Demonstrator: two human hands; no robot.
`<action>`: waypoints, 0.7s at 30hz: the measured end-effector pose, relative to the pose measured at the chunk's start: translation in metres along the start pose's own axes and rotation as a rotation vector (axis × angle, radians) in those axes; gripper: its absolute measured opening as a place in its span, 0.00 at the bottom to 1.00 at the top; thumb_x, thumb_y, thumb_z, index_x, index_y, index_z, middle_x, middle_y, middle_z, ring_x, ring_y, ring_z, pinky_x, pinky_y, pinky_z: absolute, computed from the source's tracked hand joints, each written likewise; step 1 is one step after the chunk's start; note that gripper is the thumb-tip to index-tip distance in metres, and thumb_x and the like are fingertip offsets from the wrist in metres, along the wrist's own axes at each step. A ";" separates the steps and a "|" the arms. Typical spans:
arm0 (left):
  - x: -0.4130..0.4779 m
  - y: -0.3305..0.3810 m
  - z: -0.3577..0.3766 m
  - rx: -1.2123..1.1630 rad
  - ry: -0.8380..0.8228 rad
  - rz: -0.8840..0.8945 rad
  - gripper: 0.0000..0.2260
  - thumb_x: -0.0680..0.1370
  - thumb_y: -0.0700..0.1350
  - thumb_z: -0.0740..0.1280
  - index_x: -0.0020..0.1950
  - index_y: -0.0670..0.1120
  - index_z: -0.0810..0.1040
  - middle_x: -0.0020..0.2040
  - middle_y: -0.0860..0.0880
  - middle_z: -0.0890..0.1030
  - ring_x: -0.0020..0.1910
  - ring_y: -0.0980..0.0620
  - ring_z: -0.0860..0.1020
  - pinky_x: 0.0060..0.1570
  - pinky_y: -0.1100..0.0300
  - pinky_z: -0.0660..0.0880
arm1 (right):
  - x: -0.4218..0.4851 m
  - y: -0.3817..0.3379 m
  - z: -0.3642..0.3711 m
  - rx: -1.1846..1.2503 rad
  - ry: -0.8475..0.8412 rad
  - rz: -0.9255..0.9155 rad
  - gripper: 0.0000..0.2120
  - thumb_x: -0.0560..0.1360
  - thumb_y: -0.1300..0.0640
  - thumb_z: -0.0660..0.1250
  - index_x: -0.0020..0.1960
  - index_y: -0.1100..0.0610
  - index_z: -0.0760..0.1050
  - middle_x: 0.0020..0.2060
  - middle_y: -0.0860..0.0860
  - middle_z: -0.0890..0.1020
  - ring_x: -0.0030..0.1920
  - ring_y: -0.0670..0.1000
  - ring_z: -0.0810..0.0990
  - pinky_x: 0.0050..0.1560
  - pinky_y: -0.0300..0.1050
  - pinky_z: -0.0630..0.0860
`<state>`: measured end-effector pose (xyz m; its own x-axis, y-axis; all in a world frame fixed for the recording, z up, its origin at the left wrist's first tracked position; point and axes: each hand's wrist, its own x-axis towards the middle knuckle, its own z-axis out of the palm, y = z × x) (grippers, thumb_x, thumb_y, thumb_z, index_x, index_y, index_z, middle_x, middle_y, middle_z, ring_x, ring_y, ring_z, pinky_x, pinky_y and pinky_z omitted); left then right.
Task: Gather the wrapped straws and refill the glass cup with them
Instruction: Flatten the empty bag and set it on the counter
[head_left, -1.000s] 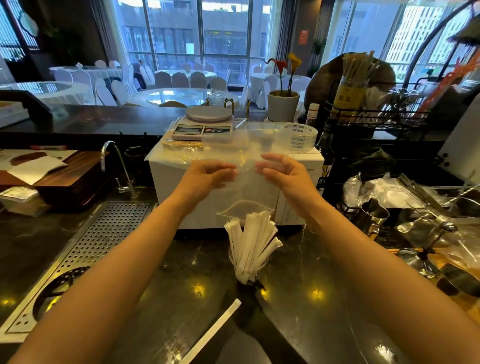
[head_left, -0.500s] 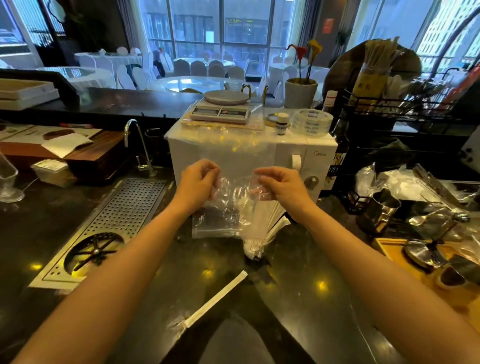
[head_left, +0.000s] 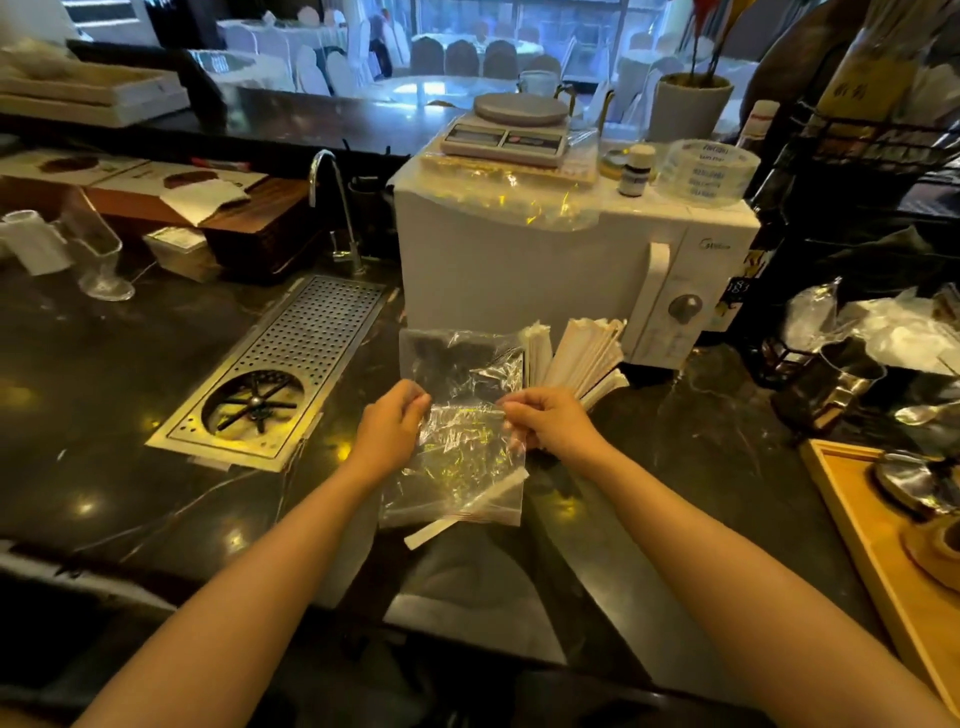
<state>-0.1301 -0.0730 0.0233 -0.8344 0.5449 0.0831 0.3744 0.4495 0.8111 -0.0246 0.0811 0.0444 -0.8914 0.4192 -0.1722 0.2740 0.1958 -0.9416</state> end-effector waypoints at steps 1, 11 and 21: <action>-0.003 -0.004 -0.002 -0.014 -0.001 -0.019 0.06 0.79 0.41 0.58 0.44 0.43 0.73 0.37 0.46 0.74 0.37 0.50 0.71 0.33 0.61 0.66 | 0.000 0.000 0.002 0.035 -0.037 0.023 0.13 0.78 0.61 0.59 0.58 0.67 0.74 0.33 0.52 0.77 0.24 0.39 0.76 0.28 0.29 0.74; -0.030 -0.038 -0.026 -0.082 0.027 -0.176 0.07 0.79 0.39 0.57 0.45 0.41 0.73 0.32 0.51 0.70 0.31 0.54 0.67 0.31 0.63 0.64 | 0.007 0.029 0.032 -0.988 -0.493 -0.111 0.16 0.72 0.65 0.65 0.59 0.62 0.72 0.59 0.59 0.77 0.59 0.57 0.75 0.57 0.50 0.73; -0.024 -0.044 -0.028 -0.094 0.029 -0.209 0.07 0.79 0.40 0.58 0.46 0.41 0.74 0.32 0.51 0.70 0.30 0.56 0.67 0.31 0.62 0.64 | 0.009 0.033 0.052 -1.366 -0.651 -0.233 0.12 0.72 0.65 0.63 0.56 0.63 0.74 0.54 0.61 0.79 0.53 0.60 0.77 0.40 0.46 0.68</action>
<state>-0.1380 -0.1256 0.0022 -0.9015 0.4259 -0.0767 0.1541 0.4816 0.8627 -0.0423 0.0449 -0.0038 -0.8590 -0.1132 -0.4993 -0.1022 0.9935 -0.0495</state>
